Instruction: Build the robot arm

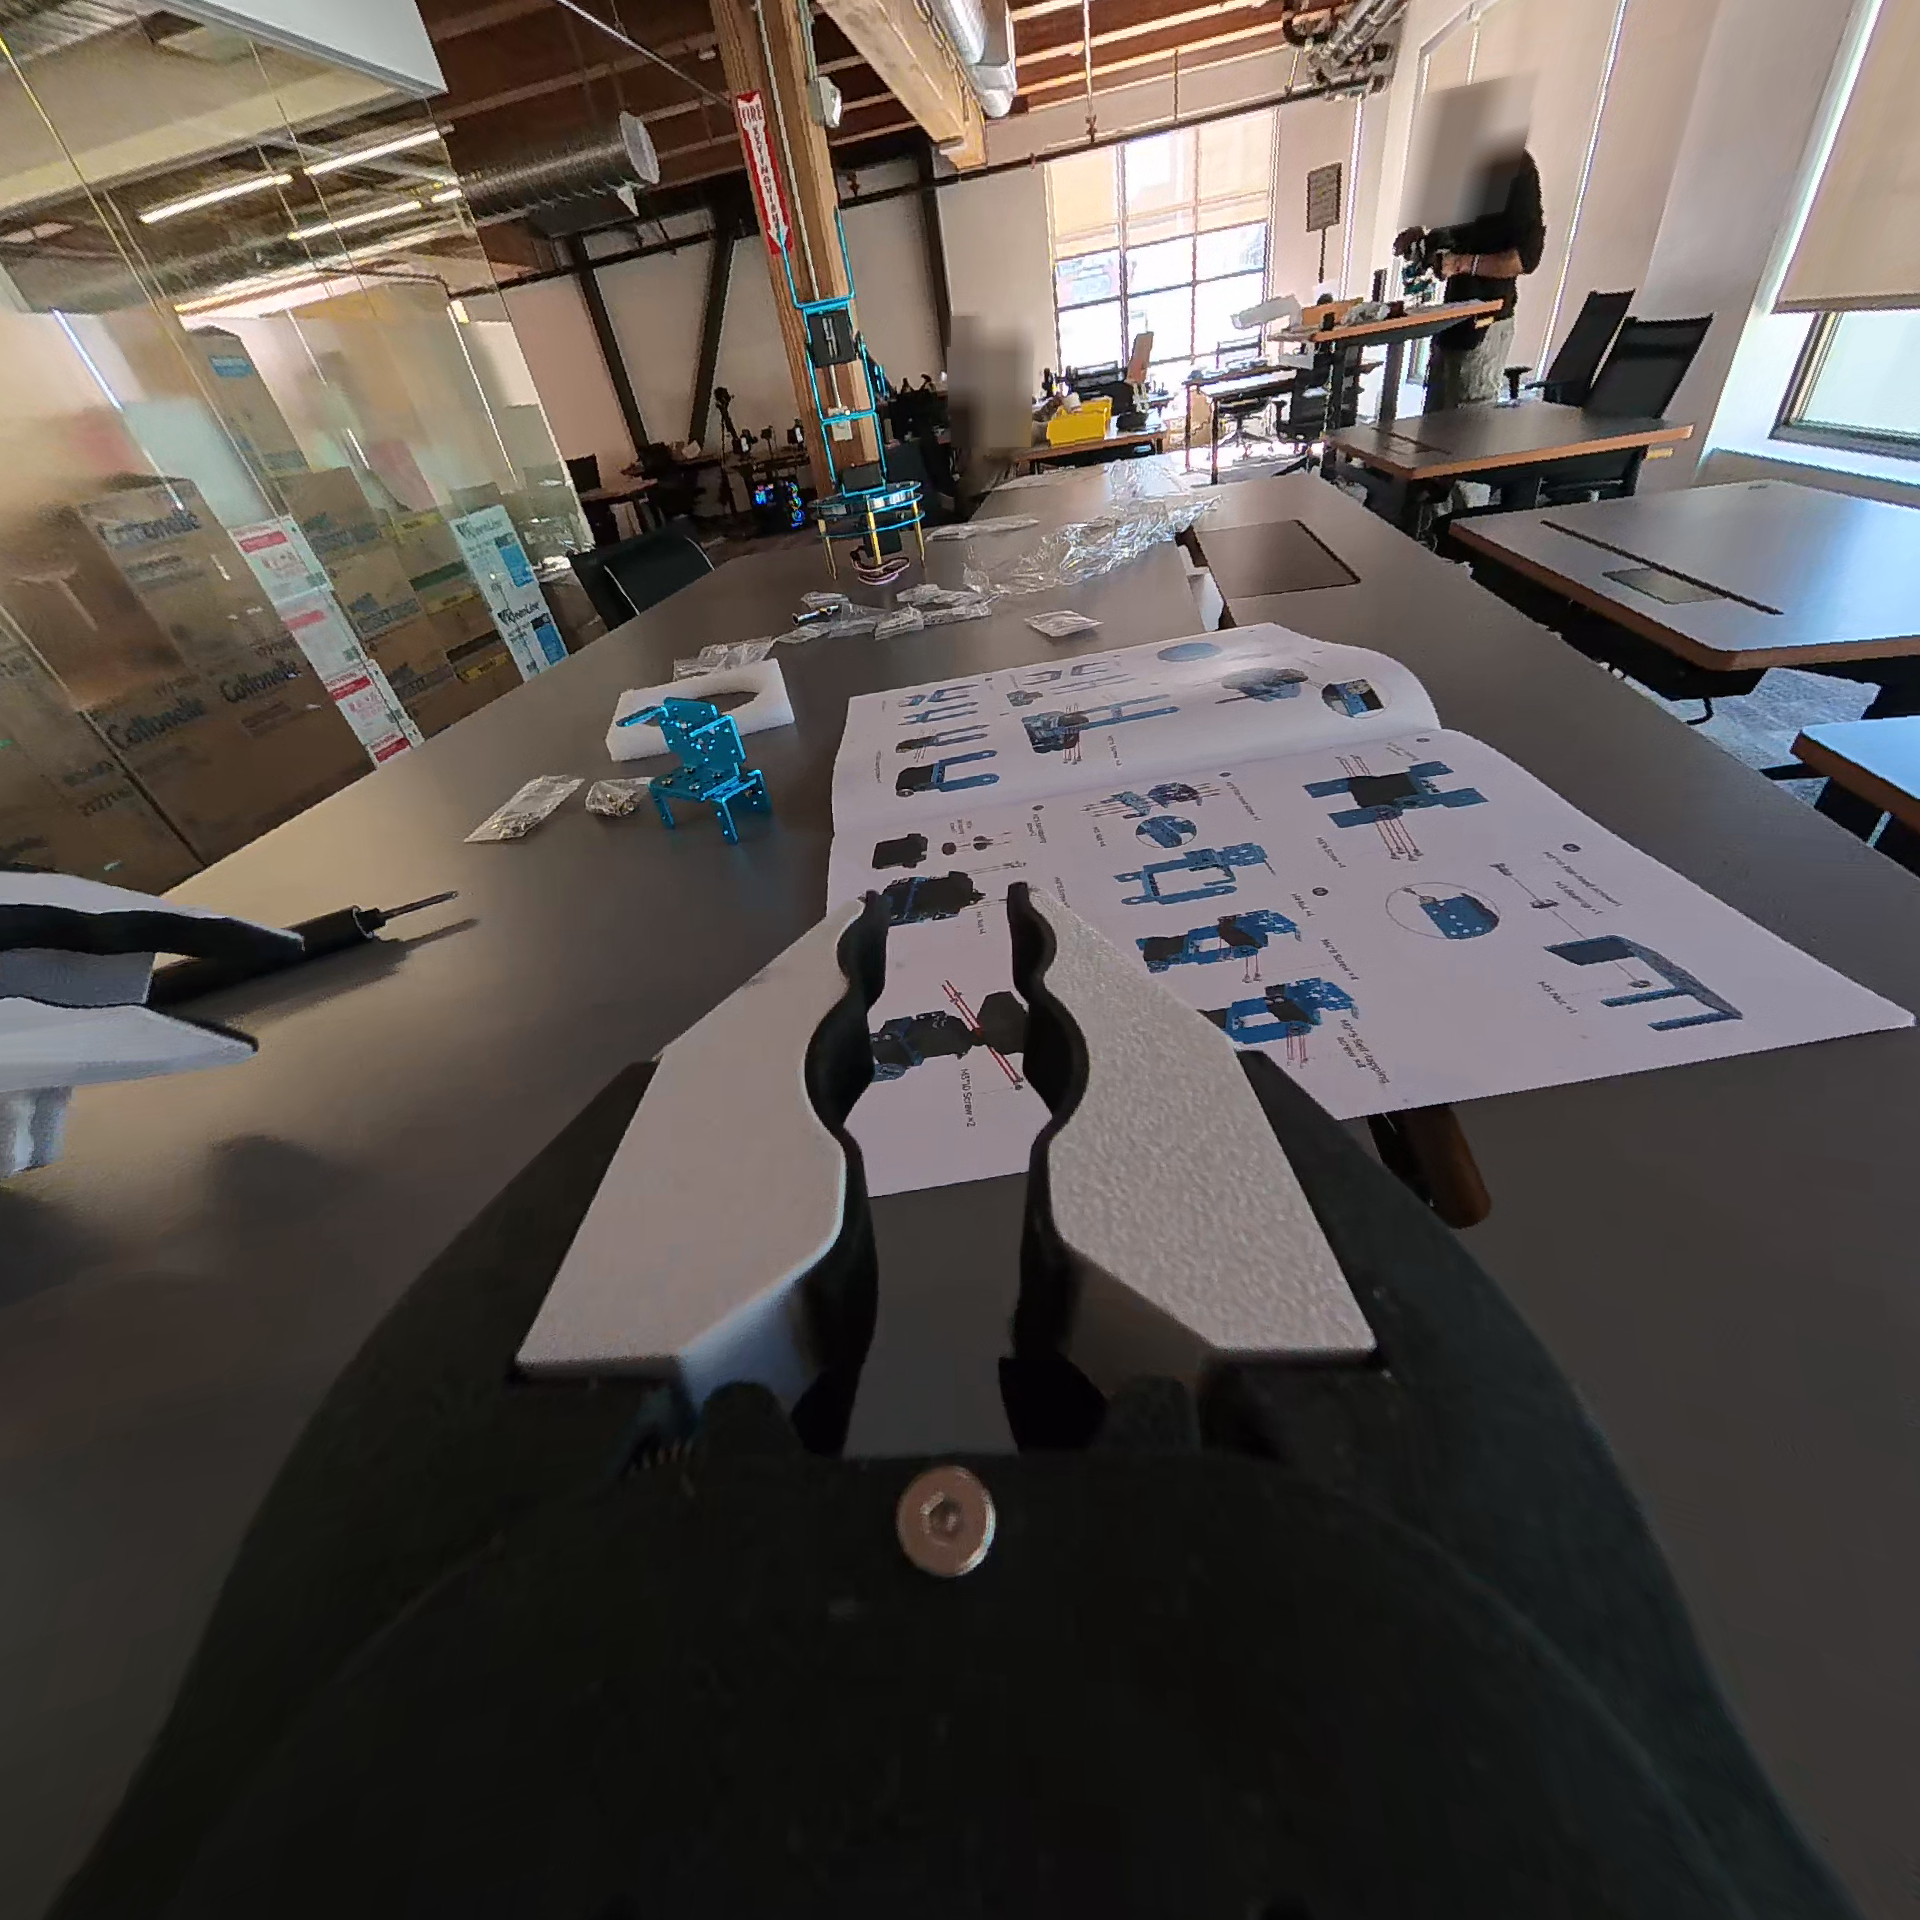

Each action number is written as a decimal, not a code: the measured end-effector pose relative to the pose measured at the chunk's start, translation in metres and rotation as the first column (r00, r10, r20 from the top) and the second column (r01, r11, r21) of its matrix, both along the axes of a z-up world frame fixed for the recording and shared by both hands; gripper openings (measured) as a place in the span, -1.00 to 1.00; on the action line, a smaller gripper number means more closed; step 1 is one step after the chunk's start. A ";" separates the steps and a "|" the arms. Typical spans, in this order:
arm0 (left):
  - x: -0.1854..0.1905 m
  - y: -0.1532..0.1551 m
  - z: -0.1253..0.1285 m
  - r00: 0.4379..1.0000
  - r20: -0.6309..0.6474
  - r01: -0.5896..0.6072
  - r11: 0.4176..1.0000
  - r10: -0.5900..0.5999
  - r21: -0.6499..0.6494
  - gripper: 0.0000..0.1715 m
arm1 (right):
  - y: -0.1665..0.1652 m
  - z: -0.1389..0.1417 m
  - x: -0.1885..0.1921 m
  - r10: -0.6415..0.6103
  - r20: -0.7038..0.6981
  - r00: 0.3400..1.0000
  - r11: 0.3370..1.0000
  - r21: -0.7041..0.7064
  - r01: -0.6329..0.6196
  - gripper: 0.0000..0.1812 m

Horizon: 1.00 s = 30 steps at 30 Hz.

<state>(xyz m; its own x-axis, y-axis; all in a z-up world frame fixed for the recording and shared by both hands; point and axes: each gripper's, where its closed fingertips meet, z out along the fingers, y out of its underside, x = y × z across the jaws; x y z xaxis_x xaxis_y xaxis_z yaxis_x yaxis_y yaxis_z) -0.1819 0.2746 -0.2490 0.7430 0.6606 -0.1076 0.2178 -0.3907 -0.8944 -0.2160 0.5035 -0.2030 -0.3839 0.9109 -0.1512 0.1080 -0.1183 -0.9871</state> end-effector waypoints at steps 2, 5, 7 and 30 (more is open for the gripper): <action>-0.003 0.002 0.001 1.000 0.012 -0.001 1.000 0.001 0.018 -0.42 | 0.000 -0.001 -0.001 0.001 0.004 1.000 1.000 0.001 -0.001 -0.76; -0.005 0.005 0.003 1.000 0.014 0.009 0.999 -0.009 0.042 -0.44 | 0.000 -0.002 -0.001 0.002 0.014 1.000 1.000 0.001 -0.002 -0.76; -0.005 0.007 0.004 1.000 0.018 0.018 0.999 -0.019 0.047 -0.44 | 0.000 -0.001 -0.001 0.000 0.009 1.000 1.000 -0.002 0.000 -0.76; -0.009 0.016 0.002 0.997 0.055 0.053 0.996 -0.057 0.071 -0.51 | -0.002 0.000 0.002 0.012 0.014 1.000 1.000 -0.015 -0.012 -0.76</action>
<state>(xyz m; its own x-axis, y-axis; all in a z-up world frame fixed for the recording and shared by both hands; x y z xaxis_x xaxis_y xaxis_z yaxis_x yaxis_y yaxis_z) -0.1906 0.2909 -0.2465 0.7822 0.6228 -0.0191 0.2493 -0.3409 -0.9064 -0.2138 0.5019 -0.2030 -0.3923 0.9039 -0.1703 0.1231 -0.1319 -0.9836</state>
